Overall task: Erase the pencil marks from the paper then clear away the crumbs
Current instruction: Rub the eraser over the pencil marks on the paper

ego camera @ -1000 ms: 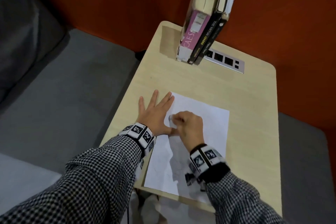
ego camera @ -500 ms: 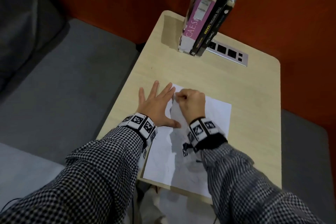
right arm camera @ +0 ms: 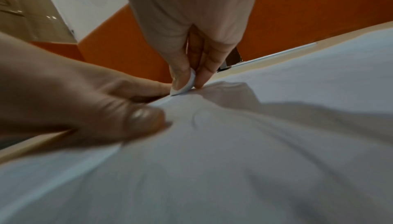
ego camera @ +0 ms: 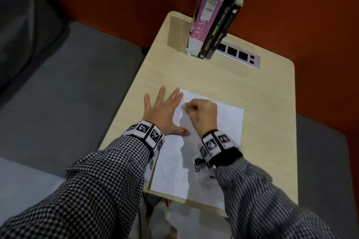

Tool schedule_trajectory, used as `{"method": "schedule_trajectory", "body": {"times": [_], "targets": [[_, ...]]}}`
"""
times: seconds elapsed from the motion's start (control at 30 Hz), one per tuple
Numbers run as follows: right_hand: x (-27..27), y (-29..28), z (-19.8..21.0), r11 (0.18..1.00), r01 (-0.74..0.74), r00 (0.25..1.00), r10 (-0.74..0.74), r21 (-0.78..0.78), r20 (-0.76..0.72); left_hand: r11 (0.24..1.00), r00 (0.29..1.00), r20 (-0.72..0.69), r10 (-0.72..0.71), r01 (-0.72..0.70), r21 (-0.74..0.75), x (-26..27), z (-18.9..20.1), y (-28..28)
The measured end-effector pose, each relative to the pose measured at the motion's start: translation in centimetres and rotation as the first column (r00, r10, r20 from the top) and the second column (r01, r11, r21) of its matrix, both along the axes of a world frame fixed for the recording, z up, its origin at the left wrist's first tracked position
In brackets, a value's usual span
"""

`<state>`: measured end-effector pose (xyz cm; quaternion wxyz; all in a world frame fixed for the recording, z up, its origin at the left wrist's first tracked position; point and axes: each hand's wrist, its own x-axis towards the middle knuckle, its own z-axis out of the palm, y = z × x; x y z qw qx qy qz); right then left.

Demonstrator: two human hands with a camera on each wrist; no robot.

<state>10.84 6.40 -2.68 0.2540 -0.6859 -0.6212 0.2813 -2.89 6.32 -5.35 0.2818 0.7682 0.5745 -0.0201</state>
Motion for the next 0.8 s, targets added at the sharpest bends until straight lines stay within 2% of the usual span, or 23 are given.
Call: {"method": "schedule_trajectory", "body": {"times": [0.1,0.27,0.4,0.47,0.57,0.63,0.73,0.8], "targets": [[-0.3,3.1,-0.1,0.999,0.04,0.999,-0.039,0.03,-0.033,1.0,1.0,0.004,0.016,-0.016,0.004,0.1,0.0,-0.1],[0.3,-1.4,-0.5,0.999,-0.028,0.997,0.026,0.025,0.071,1.0,1.0,-0.012,-0.003,0.003,0.0,0.0,0.2,-0.1],[-0.3,2.4,-0.4,0.999,0.038,0.999,-0.038,0.039,0.003,1.0,1.0,-0.012,0.012,-0.012,-0.008,0.2,0.1,-0.1],[-0.5,2.8,-0.6,0.999,0.002,0.999,-0.005,0.049,0.048,1.0,1.0,-0.003,0.029,-0.029,-0.009,0.1,0.2,0.0],[-0.4,0.0,-0.7,0.995,-0.096,0.983,0.088,0.04,0.162,1.0,1.0,0.0,0.026,-0.026,-0.01,0.2,0.2,0.0],[-0.4,0.1,-0.3,0.994,-0.107,0.982,0.101,0.034,0.159,1.0,1.0,-0.001,0.025,-0.025,-0.007,0.2,0.2,-0.1],[-0.4,3.2,-0.1,0.997,-0.048,0.995,0.041,0.067,0.094,1.0,1.0,0.005,0.028,-0.028,-0.003,0.1,0.1,-0.1],[0.0,2.5,-0.3,0.996,-0.054,0.994,0.046,0.077,0.101,0.999,0.999,0.007,0.031,-0.031,-0.006,0.1,0.1,-0.1]]}}
